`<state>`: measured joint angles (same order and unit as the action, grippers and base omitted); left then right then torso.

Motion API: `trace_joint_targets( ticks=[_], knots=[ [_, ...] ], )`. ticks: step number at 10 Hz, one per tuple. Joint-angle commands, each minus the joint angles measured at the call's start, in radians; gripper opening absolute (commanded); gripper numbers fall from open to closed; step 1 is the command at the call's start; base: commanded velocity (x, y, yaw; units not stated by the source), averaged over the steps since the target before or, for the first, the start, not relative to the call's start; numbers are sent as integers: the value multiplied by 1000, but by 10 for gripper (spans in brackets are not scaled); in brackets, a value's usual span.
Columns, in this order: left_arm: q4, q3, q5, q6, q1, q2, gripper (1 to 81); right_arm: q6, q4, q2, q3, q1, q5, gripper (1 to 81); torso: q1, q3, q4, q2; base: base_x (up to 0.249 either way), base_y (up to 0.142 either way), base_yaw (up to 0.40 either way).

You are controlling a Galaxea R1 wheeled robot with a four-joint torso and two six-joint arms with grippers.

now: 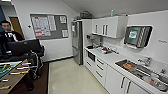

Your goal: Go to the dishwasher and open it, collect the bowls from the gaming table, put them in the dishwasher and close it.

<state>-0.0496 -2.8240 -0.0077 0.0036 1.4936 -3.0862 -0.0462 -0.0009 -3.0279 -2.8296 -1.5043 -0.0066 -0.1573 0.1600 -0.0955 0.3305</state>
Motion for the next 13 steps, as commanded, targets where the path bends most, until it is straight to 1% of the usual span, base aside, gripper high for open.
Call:
trace_joint_targets(
  ticks=[1,5,13],
  knots=[
    [-10,-5,52,9,-55,-3,811,-1,-4,1,0,52,-52,811,0,0,0,0,0,0,349],
    [-9,-5,52,9,-55,-2,811,5,-7,-4,6,51,-53,811,0,0,0,0,0,0,349],
    [-9,-5,51,9,-55,0,811,-3,-1,-2,7,57,-52,811,0,0,0,0,0,0,349]
  ],
)
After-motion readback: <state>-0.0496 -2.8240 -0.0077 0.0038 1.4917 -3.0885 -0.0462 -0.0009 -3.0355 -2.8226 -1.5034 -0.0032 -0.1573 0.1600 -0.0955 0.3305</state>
